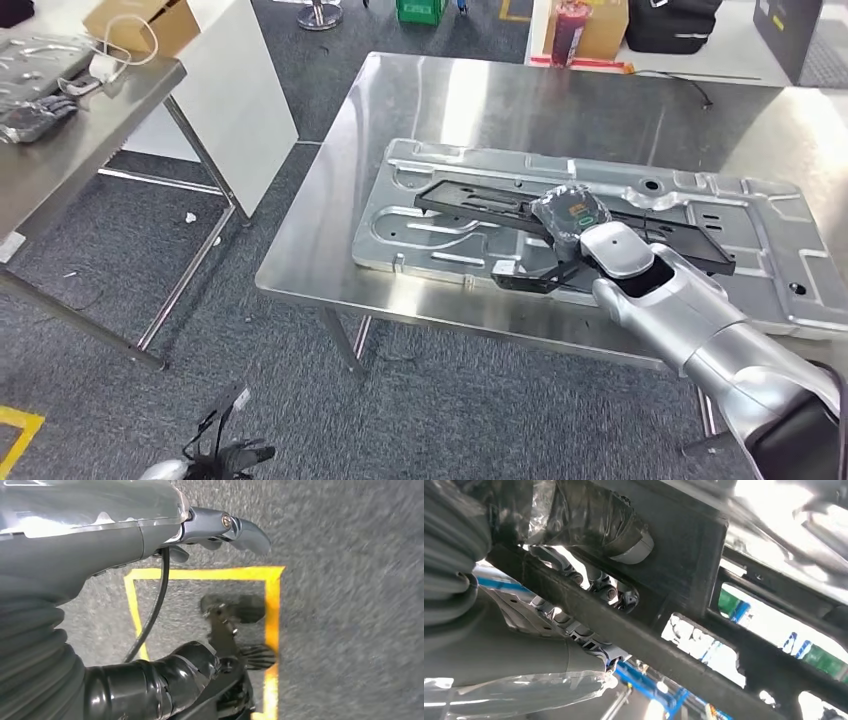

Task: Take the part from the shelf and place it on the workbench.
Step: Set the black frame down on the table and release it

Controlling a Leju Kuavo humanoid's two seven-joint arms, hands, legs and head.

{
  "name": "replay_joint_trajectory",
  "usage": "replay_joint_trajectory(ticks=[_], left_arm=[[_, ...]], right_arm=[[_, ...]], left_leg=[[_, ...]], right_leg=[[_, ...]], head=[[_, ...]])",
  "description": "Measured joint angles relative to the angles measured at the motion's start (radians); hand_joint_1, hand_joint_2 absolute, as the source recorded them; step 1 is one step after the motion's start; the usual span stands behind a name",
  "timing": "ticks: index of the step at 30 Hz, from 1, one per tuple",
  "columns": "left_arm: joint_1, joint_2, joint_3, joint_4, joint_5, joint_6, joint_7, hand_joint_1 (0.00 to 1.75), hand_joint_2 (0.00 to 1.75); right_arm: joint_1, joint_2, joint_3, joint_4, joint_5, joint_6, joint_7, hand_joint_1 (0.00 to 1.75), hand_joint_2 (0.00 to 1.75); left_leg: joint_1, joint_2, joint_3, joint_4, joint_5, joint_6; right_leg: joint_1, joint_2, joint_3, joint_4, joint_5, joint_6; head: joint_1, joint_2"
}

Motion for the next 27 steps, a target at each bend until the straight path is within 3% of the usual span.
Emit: replay_joint_trajectory(ticks=[2, 3, 4, 6, 8, 9, 11, 12, 13, 15, 16, 21, 27], left_arm=[[-0.002, 0.000, 0.000, 0.000, -0.001, 0.000, 0.000, 0.00, 1.75], [-0.002, 0.000, 0.000, 0.000, -0.001, 0.000, 0.000, 0.00, 1.75], [-0.001, 0.000, 0.000, 0.000, -0.001, 0.000, 0.000, 0.00, 1.75], [-0.001, 0.001, 0.000, 0.000, -0.002, 0.000, 0.000, 0.00, 1.75], [-0.002, 0.003, 0.000, 0.000, -0.005, 0.000, 0.000, 0.00, 1.75], [-0.002, 0.003, 0.001, 0.000, -0.008, 0.000, -0.001, 0.00, 1.31], [0.001, 0.003, 0.002, 0.000, -0.015, 0.000, -0.002, 0.00, 1.31], [0.003, 0.003, 0.002, 0.000, -0.017, -0.001, -0.002, 0.00, 1.31], [0.004, 0.003, 0.004, 0.000, -0.019, -0.002, -0.002, 0.00, 1.75], [0.003, 0.003, 0.006, 0.000, -0.023, -0.008, -0.002, 0.00, 1.75], [0.003, 0.003, 0.007, 0.000, -0.026, -0.009, -0.002, 0.00, 1.75], [0.004, 0.003, 0.007, 0.001, -0.032, -0.012, -0.002, 0.00, 1.75], [0.004, 0.003, 0.008, 0.001, -0.033, -0.012, -0.002, 0.00, 1.75]], right_arm=[[0.002, 0.000, 0.000, 0.001, 0.000, 0.000, -0.001, 1.75, 1.75], [0.003, 0.001, 0.000, 0.002, 0.000, 0.000, -0.001, 1.75, 1.75], [0.003, 0.002, 0.000, 0.002, 0.000, 0.000, -0.002, 1.75, 1.75], [0.002, 0.004, 0.000, 0.002, 0.000, 0.000, -0.002, 1.75, 1.75], [-0.003, 0.005, 0.000, 0.003, 0.001, 0.000, -0.002, 1.75, 1.75], [-0.003, 0.006, 0.000, 0.003, 0.002, -0.001, -0.002, 1.31, 1.31], [-0.003, 0.008, -0.001, 0.003, 0.002, 0.000, 0.000, 0.44, 0.44], [-0.003, 0.008, -0.003, 0.004, 0.001, 0.001, 0.002, 0.00, 0.00], [-0.005, 0.007, -0.005, 0.005, 0.002, 0.002, 0.004, 0.00, 0.00], [-0.009, 0.005, -0.010, 0.009, 0.003, 0.004, 0.006, 0.00, 0.00], [-0.009, 0.006, -0.011, 0.011, 0.003, 0.004, 0.006, 0.00, 0.00], [-0.008, 0.005, -0.017, 0.022, 0.003, 0.003, 0.006, 0.00, 0.00], [-0.008, 0.005, -0.017, 0.030, 0.003, 0.003, 0.006, 0.00, 0.00]], left_leg=[[0.000, 0.019, -0.072, 0.121, -0.029, 0.001], [-0.001, 0.022, -0.089, 0.137, -0.019, 0.003], [-0.002, 0.024, -0.086, 0.115, 0.009, 0.007], [-0.011, 0.048, -0.034, -0.013, 0.087, 0.021], [-0.026, 0.078, 0.012, -0.114, 0.121, 0.034], [-0.031, 0.084, 0.020, -0.132, 0.119, 0.038], [-0.033, 0.072, 0.023, -0.143, 0.118, 0.043], [-0.032, 0.068, 0.027, -0.150, 0.121, 0.043], [-0.030, 0.065, 0.032, -0.157, 0.123, 0.043], [-0.029, 0.061, 0.039, -0.165, 0.125, 0.041], [-0.029, 0.059, 0.039, -0.165, 0.124, 0.042], [-0.035, 0.059, 0.039, -0.161, 0.118, 0.050], [-0.039, 0.061, 0.039, -0.159, 0.117, 0.052]], right_leg=[[0.006, -0.025, 0.009, 0.000, -0.008, -0.006], [0.009, -0.036, 0.014, 0.000, -0.012, -0.007], [0.012, -0.048, 0.020, 0.000, -0.017, -0.008], [0.016, -0.069, 0.033, 0.000, -0.027, -0.006], [0.022, -0.084, 0.038, -0.001, -0.033, -0.001], [0.024, -0.091, 0.039, -0.003, -0.035, 0.003], [0.028, -0.103, 0.042, -0.011, -0.036, 0.011], [0.029, -0.106, 0.047, -0.018, -0.034, 0.007], [0.030, -0.107, 0.053, -0.024, -0.033, -0.001], [0.031, -0.105, 0.061, -0.032, -0.031, -0.019], [0.030, -0.104, 0.062, -0.033, -0.031, -0.021], [0.026, -0.102, 0.065, -0.037, -0.030, -0.019], [0.020, -0.100, 0.065, -0.039, -0.029, 0.008]], head=[[-0.001, 0.000], [-0.001, 0.000], [-0.001, 0.000], [-0.001, 0.000], [0.000, 0.000], [0.000, 0.000], [-0.001, 0.000], [0.002, 0.000], [0.003, 0.000], [0.008, 0.000], [0.008, 0.000], [0.007, 0.000], [0.007, 0.000]])
